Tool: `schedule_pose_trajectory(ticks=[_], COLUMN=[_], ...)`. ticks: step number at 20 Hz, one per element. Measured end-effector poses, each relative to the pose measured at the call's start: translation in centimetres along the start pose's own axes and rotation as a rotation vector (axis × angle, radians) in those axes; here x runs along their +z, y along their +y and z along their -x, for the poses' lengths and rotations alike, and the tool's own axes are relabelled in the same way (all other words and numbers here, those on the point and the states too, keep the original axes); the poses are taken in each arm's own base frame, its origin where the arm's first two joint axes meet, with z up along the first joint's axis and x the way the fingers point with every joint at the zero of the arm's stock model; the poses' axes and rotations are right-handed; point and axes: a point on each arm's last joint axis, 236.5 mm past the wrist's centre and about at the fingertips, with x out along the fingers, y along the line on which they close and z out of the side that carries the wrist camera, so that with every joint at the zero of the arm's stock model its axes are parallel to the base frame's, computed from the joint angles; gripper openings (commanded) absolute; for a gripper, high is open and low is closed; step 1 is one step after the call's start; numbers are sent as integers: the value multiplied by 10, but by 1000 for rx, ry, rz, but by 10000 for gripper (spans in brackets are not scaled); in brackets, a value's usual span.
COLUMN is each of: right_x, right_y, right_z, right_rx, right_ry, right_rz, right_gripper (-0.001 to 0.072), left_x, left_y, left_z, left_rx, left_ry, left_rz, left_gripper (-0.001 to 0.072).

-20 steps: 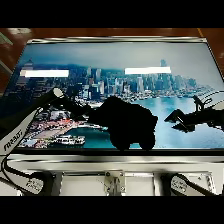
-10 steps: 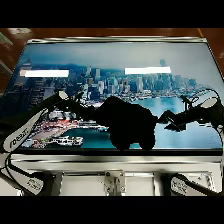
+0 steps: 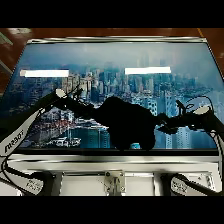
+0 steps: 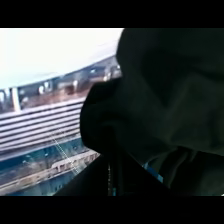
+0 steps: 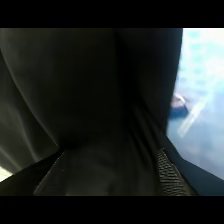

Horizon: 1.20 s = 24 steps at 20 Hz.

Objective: Fold the shirts.

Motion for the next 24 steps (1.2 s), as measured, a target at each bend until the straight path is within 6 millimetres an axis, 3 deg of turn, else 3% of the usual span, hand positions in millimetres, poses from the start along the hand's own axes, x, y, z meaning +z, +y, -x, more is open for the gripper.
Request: schedule_pose_trajectory(ticks=[2, 3, 6, 9, 11, 14, 16, 19, 21, 24], right_x=[-4, -7, -5, 17, 38, 54, 44, 7, -21, -56], right_y=[6, 10, 21, 56, 94, 172, 223, 280, 305, 327], right_z=[-12, -17, -17, 18, 60, 156, 223, 308, 348, 386], right_rx=[9, 11, 14, 37, 51, 73, 86, 111, 126, 151], right_ry=[13, 21, 18, -83, -209, -470, -643, -860, -963, -1060], right_rz=[14, 30, 96, 251, 385, 611, 743, 879, 939, 983], right_gripper=[131, 60, 60, 59, 59, 59, 59, 59, 59, 59], left_x=[0, 0, 7, 25, 41, 50, 36, -11, -45, -82], left_y=[-1, -2, -8, -26, -55, -117, -162, -207, -221, -229], left_z=[2, 3, 20, 67, 124, 237, 323, 429, 476, 515], left_rx=[-1, -1, 25, 85, 110, 118, 109, 113, 127, 154], left_ry=[-3, -6, -55, -175, -317, -595, -807, -1068, -1195, -1308], left_rz=[-3, -6, -62, -190, -303, -471, -569, -674, -713, -742], left_gripper=[38, 37, 37, 37, 37, 37, 37, 37, 38, 38])
